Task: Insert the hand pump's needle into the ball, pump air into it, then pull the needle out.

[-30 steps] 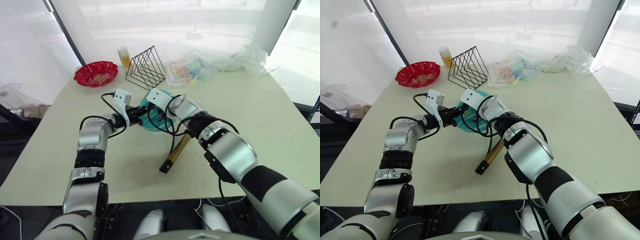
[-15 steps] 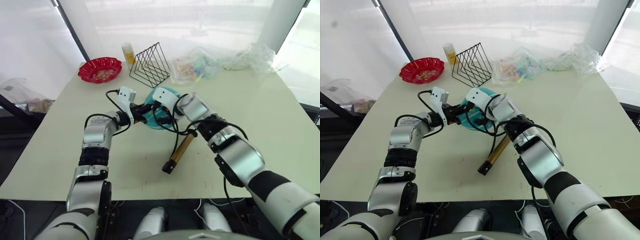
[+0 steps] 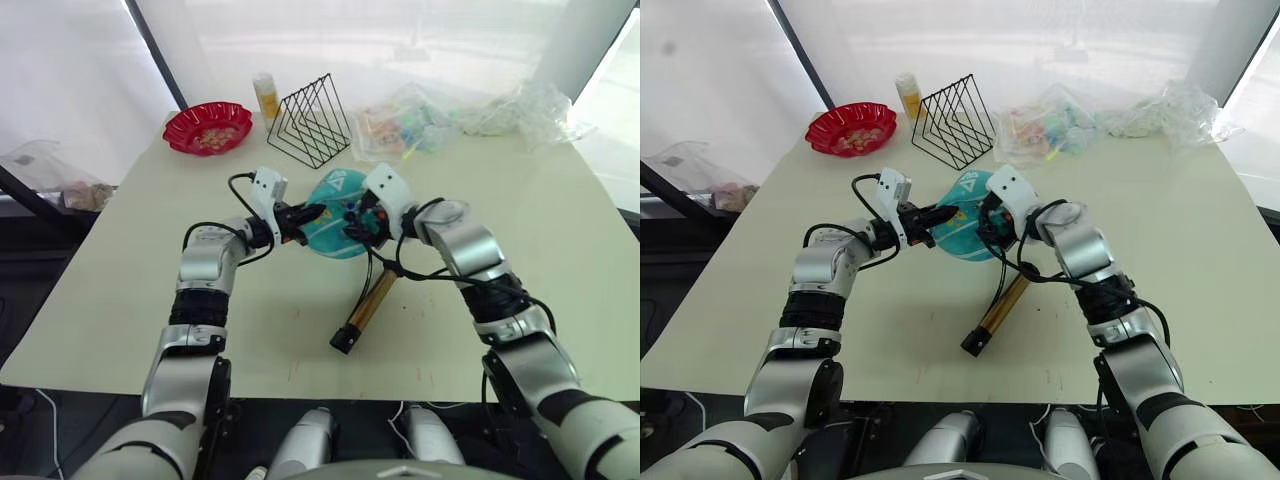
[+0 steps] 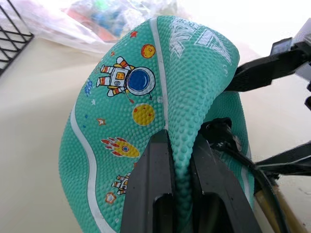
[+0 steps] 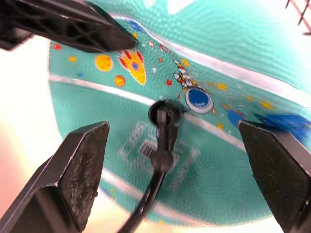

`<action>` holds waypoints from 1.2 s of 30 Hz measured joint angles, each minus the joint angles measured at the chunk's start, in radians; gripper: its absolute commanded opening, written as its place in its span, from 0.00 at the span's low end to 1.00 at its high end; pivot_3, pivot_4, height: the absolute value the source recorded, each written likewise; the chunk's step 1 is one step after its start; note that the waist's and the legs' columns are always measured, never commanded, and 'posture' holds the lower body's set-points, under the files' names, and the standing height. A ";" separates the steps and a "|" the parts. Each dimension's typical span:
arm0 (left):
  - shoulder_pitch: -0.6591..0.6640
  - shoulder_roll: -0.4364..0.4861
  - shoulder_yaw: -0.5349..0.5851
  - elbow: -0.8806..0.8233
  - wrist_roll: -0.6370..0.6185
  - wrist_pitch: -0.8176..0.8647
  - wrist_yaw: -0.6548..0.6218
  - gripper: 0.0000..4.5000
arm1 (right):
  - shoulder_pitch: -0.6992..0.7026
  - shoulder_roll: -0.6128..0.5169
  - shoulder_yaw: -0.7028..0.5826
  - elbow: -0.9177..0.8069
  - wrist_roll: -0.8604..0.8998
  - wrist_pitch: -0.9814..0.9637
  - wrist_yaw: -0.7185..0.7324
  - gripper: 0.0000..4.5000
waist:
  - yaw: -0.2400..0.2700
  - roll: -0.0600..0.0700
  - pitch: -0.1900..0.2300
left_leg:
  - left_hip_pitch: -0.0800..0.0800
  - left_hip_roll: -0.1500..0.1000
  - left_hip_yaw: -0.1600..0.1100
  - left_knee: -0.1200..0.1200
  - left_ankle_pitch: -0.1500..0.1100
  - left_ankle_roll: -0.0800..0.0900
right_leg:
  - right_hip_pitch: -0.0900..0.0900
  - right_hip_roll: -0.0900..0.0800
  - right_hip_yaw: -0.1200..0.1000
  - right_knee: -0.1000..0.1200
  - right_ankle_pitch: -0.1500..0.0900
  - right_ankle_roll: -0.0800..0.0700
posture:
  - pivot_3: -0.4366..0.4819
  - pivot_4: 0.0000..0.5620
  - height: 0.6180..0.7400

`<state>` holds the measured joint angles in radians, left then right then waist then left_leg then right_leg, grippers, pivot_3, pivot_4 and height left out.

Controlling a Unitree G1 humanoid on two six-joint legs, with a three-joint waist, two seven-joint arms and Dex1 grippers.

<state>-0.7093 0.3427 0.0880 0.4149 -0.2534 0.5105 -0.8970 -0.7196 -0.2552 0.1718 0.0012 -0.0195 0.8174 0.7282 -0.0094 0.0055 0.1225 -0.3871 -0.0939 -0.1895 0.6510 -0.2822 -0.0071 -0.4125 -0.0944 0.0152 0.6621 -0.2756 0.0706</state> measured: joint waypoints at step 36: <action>-0.003 0.029 -0.060 0.046 0.016 -0.114 0.005 0.00 | 0.705 -0.285 -0.475 -0.308 0.485 -0.533 0.206 0.99 | -0.003 -0.005 0.003 | 0.009 -0.003 -0.004 0.003 0.000 0.000 | 0.009 0.001 0.001 0.002 0.001 0.002 | 0.48 0.27 1.00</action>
<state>-0.7124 0.3722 0.0275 0.4612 -0.2377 0.3963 -0.8923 -0.0144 -0.5401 -0.3031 -0.3066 0.4657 0.2845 0.9343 -0.0124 0.0000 0.1260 -0.3783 -0.0965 -0.1934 0.6538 -0.2820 -0.0066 -0.4037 -0.0937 0.0167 0.6643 -0.2750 0.0722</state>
